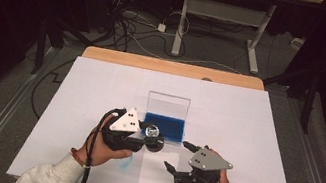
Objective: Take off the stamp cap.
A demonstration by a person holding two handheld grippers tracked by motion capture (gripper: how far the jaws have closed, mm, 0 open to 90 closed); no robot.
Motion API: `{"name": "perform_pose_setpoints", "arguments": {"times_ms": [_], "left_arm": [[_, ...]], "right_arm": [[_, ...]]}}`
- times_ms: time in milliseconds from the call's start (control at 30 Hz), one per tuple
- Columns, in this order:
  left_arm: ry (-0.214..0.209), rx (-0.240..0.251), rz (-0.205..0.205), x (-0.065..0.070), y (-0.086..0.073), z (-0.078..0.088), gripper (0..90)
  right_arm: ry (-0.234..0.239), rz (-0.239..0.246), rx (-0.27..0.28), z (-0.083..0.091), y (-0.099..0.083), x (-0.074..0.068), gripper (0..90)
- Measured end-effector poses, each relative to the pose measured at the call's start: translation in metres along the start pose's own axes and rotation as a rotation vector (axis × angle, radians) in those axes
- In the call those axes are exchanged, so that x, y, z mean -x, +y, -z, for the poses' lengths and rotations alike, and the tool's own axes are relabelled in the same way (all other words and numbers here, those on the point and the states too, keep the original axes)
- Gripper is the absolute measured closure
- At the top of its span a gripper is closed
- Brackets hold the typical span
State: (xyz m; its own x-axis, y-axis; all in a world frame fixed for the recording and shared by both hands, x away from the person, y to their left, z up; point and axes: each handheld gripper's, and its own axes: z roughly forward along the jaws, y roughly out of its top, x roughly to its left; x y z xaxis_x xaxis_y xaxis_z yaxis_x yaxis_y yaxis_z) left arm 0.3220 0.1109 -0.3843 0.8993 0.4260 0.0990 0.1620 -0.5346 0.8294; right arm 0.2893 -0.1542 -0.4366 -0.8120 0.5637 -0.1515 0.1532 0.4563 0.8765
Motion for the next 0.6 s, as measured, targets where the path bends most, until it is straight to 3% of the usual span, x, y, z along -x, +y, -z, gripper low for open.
{"name": "perform_pose_setpoints", "arguments": {"times_ms": [100, 400, 600], "left_arm": [[-0.006, 0.014, 0.001, 0.002, 0.004, -0.004, 55.1], [-0.018, 0.033, 0.003, 0.006, 0.007, -0.006, 55.1], [-0.027, 0.045, 0.005, 0.008, 0.008, -0.005, 55.1]], "right_arm": [[0.025, -0.018, -0.006, -0.012, 0.006, -0.004, 19.7], [0.027, -0.050, -0.011, -0.035, 0.012, -0.008, 21.8], [0.028, -0.043, -0.016, -0.042, 0.012, -0.005, 23.8]]}}
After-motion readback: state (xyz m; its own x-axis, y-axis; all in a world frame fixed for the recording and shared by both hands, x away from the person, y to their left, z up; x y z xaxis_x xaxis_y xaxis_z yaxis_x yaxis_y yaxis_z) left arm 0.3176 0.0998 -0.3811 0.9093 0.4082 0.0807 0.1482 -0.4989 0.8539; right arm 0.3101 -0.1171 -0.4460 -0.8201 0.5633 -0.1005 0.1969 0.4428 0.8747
